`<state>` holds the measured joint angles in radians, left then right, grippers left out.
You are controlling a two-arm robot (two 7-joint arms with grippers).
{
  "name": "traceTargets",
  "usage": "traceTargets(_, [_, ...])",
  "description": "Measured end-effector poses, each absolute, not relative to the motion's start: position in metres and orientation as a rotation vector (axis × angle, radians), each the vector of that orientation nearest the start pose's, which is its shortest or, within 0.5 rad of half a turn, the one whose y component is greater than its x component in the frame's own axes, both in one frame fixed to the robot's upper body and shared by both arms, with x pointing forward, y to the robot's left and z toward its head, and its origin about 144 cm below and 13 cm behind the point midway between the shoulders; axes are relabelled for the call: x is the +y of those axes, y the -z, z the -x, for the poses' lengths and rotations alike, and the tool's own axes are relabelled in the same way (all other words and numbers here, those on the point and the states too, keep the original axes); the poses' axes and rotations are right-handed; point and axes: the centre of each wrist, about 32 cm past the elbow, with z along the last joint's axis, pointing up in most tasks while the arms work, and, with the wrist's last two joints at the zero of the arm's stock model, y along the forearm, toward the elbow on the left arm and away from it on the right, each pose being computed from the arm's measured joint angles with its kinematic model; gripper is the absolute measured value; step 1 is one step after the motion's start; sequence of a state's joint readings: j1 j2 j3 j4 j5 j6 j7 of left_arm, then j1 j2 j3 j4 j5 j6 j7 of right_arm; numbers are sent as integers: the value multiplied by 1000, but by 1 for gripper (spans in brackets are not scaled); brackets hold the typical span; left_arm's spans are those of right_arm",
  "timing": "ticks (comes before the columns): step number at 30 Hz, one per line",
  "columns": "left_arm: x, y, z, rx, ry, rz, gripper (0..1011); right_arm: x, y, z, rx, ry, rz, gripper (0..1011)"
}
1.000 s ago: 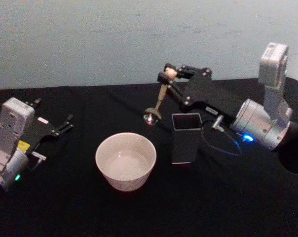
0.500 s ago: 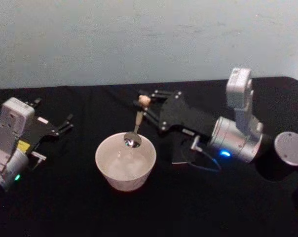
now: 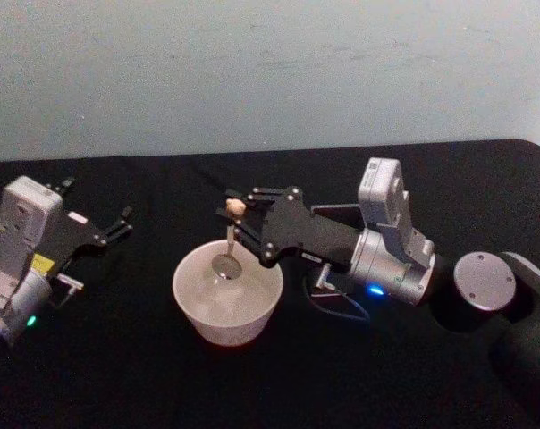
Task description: Pick up the stirring spoon with one hand, stir inside the cup, then place it back in its original position.
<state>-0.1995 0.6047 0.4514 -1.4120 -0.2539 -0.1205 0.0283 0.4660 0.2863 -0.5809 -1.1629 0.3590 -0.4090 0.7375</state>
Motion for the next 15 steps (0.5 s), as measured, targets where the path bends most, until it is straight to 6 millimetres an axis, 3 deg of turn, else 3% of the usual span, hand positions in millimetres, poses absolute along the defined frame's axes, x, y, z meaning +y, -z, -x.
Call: traceTargets(15, [310,-1140,-489,-285,-1248,-304,1001,-181,-1140,-560,-331,401,-39,214])
